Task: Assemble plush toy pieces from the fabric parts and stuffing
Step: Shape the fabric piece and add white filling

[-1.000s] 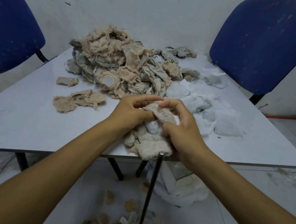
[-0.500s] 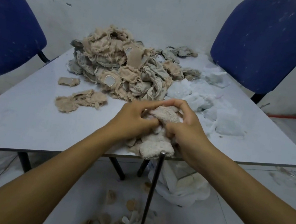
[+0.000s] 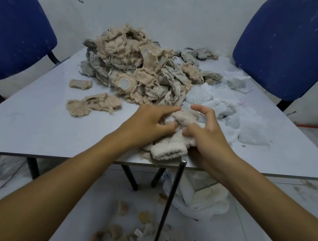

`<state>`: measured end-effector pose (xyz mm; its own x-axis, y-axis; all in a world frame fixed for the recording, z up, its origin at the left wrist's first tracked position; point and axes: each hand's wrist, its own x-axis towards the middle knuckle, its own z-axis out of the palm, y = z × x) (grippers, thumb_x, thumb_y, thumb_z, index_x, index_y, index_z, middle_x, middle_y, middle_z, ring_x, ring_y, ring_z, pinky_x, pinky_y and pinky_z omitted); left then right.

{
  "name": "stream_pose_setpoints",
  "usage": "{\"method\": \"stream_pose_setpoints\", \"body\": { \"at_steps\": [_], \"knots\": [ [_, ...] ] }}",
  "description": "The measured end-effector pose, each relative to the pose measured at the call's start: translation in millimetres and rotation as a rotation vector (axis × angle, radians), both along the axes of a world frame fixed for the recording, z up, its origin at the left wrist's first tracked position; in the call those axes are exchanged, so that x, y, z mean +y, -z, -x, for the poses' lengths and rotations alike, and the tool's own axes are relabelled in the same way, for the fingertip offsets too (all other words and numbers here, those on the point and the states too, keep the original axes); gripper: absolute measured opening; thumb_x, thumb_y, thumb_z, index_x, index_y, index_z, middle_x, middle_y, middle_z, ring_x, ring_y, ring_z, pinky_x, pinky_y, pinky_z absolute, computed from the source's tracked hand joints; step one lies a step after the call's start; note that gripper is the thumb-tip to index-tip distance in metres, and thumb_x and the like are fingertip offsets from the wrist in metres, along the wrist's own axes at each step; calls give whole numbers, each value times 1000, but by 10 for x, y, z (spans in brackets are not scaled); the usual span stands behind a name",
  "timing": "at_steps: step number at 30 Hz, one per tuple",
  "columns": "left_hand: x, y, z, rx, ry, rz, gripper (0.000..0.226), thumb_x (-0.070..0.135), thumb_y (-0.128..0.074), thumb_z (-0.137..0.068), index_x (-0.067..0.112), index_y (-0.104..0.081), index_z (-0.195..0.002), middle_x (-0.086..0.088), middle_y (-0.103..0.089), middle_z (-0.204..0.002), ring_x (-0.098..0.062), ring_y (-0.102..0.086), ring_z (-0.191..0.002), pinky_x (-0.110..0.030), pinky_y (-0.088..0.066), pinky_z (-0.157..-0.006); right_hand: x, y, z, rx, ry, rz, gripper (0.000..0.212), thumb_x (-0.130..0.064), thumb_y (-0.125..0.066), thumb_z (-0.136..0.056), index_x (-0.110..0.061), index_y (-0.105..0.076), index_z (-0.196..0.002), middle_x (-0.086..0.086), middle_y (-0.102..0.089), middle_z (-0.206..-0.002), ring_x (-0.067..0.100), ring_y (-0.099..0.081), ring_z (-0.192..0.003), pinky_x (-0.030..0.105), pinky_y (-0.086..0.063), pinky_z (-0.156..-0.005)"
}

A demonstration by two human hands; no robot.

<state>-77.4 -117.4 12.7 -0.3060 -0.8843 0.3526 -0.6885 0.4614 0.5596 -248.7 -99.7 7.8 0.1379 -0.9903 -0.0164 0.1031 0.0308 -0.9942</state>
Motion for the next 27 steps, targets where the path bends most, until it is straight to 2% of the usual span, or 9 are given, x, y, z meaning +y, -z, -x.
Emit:
{"method": "stream_pose_setpoints", "body": {
  "at_steps": [4, 7, 9, 13, 17, 20, 23, 25, 27],
  "knots": [
    [31, 32, 101, -119, -219, 260, 26, 36, -50, -99, 22, -67, -115, -2, -69, -81, -22, -61, -74, -40, -48, -67, 6, -39, -86, -131, -87, -37, 46, 4, -45, -83, -30, -59, -111, 8, -63, -85, 4, -57, -51, 22, -45, -46],
    [-4, -2, 50, 48, 60, -28, 35, 29, -58, -98, 35, -59, -133, 13, -68, -109, -2, -59, -93, -25, -44, -80, 0, -9, -47, -76, -85, -30, 49, 5, -43, -82, -30, -60, -112, 1, -61, -72, 5, -52, -49, 24, -42, -47],
    [1, -37, 16, 145, 161, -167, 44, 24, -64, -94, 40, -56, -134, 17, -62, -127, -3, -58, -109, -26, -46, -91, 5, 0, -11, -57, -92, -9, 51, 6, -43, -82, -28, -58, -117, -4, -60, -67, 3, -54, -51, 23, -45, -51],
    [41, -6, 75, 112, -93, 71, 47, 23, -67, -81, 31, -61, -127, 7, -67, -119, -13, -60, -109, -32, -49, -91, 23, -59, -25, 112, -65, 113, 49, 8, -44, -83, -26, -57, -115, -9, -55, -82, 0, -46, -47, 17, -39, -46],
    [60, -29, 177, 204, -225, 125, 43, 25, -53, -87, 34, -63, -127, 8, -72, -113, -13, -63, -103, -35, -52, -87, 17, -143, -84, -9, -131, 113, 48, 9, -41, -82, -24, -56, -114, -11, -62, -82, 2, -45, -44, 19, -41, -44],
    [-10, -66, 110, 300, 3, -150, 56, 8, -60, -84, 34, -60, -134, 18, -66, -122, 4, -58, -112, -28, -48, -101, 6, -107, -62, 139, -83, 135, 48, 9, -44, -81, -26, -55, -113, -6, -61, -94, 1, -45, -47, 19, -39, -47],
    [-8, -133, 37, 450, 230, -452, 50, 18, -59, -78, 49, -65, -118, 29, -67, -103, 14, -58, -100, -14, -43, -91, -26, -52, 1, 210, -55, 136, 47, 4, -47, -82, -31, -57, -112, -14, -57, -63, 7, -40, -49, 24, -36, -49],
    [-27, -119, 48, 581, 193, -462, 46, 12, -61, -77, 47, -72, -105, 20, -70, -101, 3, -63, -98, -18, -48, -87, -40, -69, 29, 175, -68, 159, 47, 4, -47, -81, -31, -58, -112, -7, -58, -70, 7, -40, -50, 23, -35, -47],
    [-28, -111, 88, 694, 18, -414, 41, 0, -62, -79, 34, -71, -98, 3, -67, -84, -10, -63, -76, -23, -52, -69, -30, -81, -4, 140, -94, 173, 48, 6, -46, -82, -30, -58, -112, -6, -60, -81, 5, -42, -48, 20, -36, -45]
  ]
}}
